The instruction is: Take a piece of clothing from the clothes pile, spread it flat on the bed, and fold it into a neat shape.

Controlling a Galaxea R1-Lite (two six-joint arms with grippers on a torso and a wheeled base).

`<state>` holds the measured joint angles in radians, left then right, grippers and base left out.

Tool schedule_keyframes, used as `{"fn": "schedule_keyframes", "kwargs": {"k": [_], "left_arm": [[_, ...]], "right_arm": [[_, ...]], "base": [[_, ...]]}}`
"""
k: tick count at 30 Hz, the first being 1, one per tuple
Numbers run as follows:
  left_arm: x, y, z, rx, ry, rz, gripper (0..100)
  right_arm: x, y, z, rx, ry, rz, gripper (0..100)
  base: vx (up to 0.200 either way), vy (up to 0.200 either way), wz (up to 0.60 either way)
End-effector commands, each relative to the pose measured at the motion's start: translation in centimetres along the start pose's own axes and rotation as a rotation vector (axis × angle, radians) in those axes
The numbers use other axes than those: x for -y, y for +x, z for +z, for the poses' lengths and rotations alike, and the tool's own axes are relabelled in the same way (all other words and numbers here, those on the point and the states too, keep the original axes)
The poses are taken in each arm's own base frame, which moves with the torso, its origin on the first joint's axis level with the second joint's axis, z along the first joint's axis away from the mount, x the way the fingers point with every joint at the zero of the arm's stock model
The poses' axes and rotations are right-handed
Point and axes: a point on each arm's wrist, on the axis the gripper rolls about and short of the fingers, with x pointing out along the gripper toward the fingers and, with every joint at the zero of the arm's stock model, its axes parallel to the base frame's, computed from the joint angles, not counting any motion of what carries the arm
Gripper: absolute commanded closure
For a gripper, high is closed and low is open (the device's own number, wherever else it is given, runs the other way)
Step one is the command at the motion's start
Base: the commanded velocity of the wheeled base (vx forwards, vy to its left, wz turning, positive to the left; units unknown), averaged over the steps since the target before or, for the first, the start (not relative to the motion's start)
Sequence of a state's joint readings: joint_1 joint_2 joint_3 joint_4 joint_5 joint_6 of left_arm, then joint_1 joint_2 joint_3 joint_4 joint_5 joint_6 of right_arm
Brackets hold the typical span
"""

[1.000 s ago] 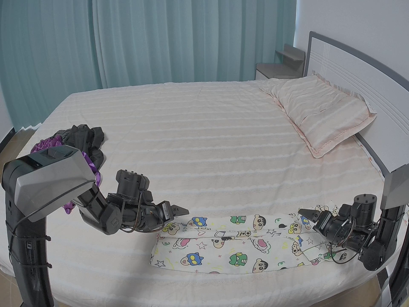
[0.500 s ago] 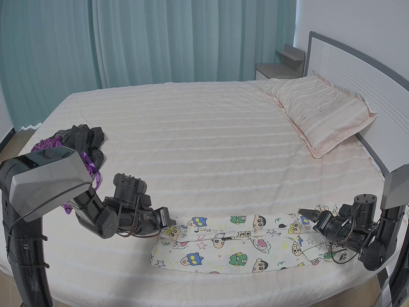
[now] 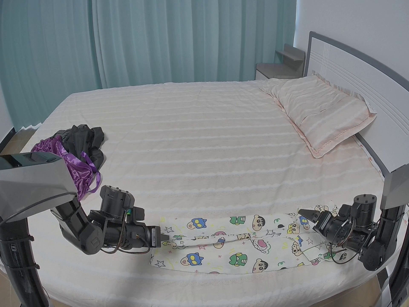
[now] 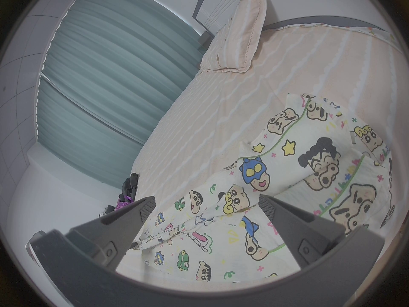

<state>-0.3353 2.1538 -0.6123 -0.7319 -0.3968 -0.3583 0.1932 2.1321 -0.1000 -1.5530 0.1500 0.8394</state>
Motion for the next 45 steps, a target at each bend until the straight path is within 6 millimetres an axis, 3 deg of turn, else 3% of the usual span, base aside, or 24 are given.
{"fn": "schedule_keyframes", "kwargs": {"k": [1,10,11,18,22,29,38,45], "left_arm": [[-0.1,-0.3,-0.7,-0.019,0.035,0.012,100],[-1.3,1.5,-1.3,-0.039,0.077,0.103,100],[-1.3,1.5,-1.3,-0.039,0.077,0.103,0],[-1.0,0.0,-1.5,-0.026,0.006,0.088,0],[-0.2,-2.5,0.5,0.066,-0.147,-0.015,0],[-0.4,-2.7,2.5,0.136,-0.248,-0.037,0],[-2.4,-0.1,2.4,0.1,-0.285,0.001,0],[-2.3,1.9,1.9,0.066,-0.269,0.01,0]], "right_arm": [[0.0,0.0,0.0,0.006,-0.002,0.007,0],[0.0,0.0,0.0,0.006,-0.002,0.007,0],[0.0,0.0,0.0,0.006,-0.002,0.007,0],[0.0,0.0,0.0,0.006,-0.002,0.007,0],[0.0,0.0,0.0,0.005,-0.002,0.006,0],[0.0,-0.1,0.0,0.003,-0.001,0.004,0],[0.0,0.0,0.0,0.002,-0.001,0.003,0],[0.0,0.0,0.0,0.002,-0.001,0.003,0]], "base": [[0.0,0.0,0.0],[0.0,0.0,0.0],[0.0,0.0,0.0],[0.0,0.0,0.0],[0.0,0.0,0.0],[0.0,0.0,0.0],[0.0,0.0,0.0],[0.0,0.0,0.0]]}}
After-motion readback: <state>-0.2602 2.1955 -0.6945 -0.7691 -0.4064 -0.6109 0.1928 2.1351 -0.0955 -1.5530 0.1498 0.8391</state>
